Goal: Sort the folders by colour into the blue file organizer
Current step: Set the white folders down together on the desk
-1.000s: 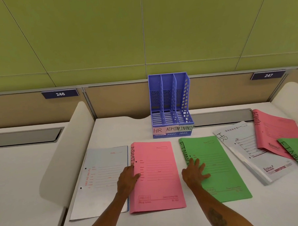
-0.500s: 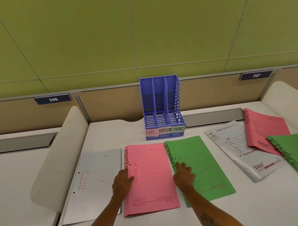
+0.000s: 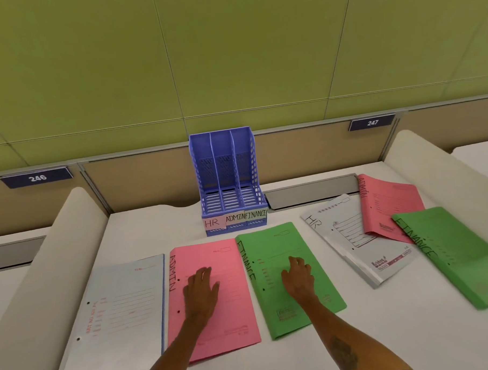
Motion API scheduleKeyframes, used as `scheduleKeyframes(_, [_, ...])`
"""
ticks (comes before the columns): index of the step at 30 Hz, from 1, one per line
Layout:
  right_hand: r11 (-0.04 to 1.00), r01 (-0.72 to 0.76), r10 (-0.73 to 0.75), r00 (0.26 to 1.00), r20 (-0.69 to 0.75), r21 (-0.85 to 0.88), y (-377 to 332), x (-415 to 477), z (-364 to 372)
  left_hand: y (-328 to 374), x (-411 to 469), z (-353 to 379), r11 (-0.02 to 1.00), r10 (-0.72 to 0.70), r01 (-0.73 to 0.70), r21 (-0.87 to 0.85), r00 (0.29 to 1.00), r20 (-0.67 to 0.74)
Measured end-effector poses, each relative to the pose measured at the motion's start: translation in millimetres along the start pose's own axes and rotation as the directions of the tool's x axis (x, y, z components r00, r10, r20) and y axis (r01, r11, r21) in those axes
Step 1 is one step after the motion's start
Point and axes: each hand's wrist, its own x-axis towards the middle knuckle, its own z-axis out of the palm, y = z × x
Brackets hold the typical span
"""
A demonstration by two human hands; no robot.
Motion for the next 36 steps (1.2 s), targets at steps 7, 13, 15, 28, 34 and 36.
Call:
scheduleKeyframes(7, [0.979,-0.142,0.160,0.979,-0.126,0.145,71.1,20.1,-41.9,82.6,5.2,33.9,0.979,0.192,-0.180,-0.100,0.973,0.127])
scheduleKeyframes(13, [0.825,-0.337,0.483,0.838,-0.255,0.454,130.1,34.8,-72.0,133.2,12.6,55.6,0.962,0.263,-0.246,-0.119,0.951,0.165])
scheduleKeyframes(15, [0.712,-0.385,0.605,0.761,-0.235,0.587,146.2,37.1,-81.2,146.3,14.3,60.5,0.960,0.271,-0.253,-0.122,0.949,0.162])
scheduleKeyframes(28, [0.169,-0.484,0.817,0.556,0.153,0.858,189.3,57.1,-110.0,189.7,14.3,89.4,0.953,0.245,-0.196,-0.231,0.948,0.203])
scheduleKeyframes(34, [0.160,-0.413,0.802,0.583,0.125,0.897,186.2,60.6,-112.3,206.9,11.0,95.3,0.936,0.236,-0.164,-0.311,0.948,0.212])
scheduleKeyframes(36, [0.183,-0.385,0.788,0.607,0.099,0.905,182.6,60.2,-109.0,215.7,11.1,97.2,0.922,0.247,-0.157,-0.354,0.943,0.225])
